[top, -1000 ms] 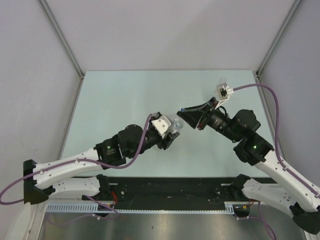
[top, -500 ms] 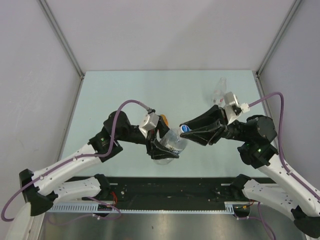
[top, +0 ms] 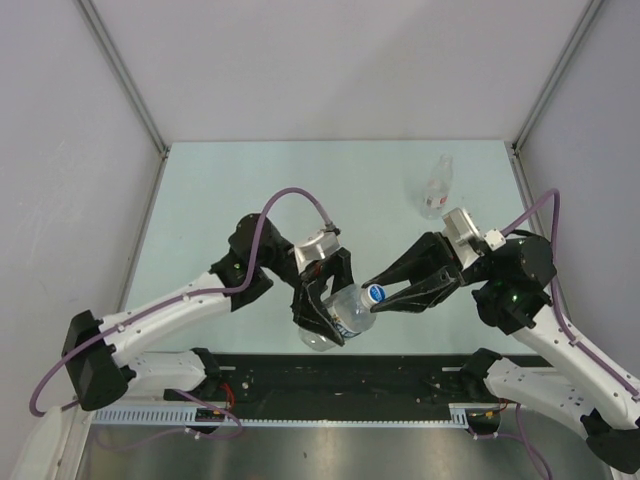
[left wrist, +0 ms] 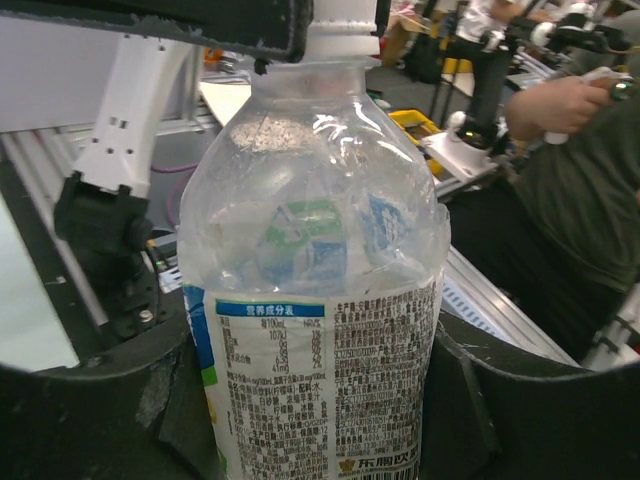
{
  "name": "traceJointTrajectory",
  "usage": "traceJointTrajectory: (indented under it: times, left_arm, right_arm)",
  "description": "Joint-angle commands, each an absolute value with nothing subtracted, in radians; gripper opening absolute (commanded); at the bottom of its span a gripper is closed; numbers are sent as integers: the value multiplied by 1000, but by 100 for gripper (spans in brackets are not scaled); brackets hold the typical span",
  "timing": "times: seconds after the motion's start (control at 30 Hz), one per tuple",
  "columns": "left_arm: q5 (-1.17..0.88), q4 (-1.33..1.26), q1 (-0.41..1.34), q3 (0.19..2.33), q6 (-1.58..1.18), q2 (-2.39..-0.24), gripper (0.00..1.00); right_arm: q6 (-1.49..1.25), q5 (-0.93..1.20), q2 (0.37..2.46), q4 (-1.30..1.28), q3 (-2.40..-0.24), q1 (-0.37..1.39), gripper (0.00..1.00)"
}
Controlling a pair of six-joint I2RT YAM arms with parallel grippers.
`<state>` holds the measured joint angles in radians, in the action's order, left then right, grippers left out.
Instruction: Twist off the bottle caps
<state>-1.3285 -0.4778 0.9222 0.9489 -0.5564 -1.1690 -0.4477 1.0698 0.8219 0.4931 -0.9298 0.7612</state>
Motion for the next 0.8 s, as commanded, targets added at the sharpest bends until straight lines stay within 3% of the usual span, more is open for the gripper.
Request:
traceJointTrajectory:
  times: [0.0,0.27,0.53,0.6,0.7,0.77]
  left_arm:
    - [-1376,-1021,920,950,-909,-1213,0]
    - [-1364,-1695,931,960,-1447,-1367,0]
    - [-1368,-1697,908,976,-1444,-1379,0]
    - [-1370,-1642,894,970,-1401,-1364,0]
    - [-1355,-1378,873,948,-1182,-1300,0]
    - [-1322,-873,868,956,-767,-1237,0]
  right_arm:
    - [-495,1213,845,439,-913,772,0]
    - [-551,1255,838,535,-913,799,0]
    - [-441,1206,825,361,-930,795,0]
    - [-410,1143,813,296,-949,776,11]
    - [-382,1080,796,209,-975,740,50]
    - [-380,1045,792,167,-991,717,66]
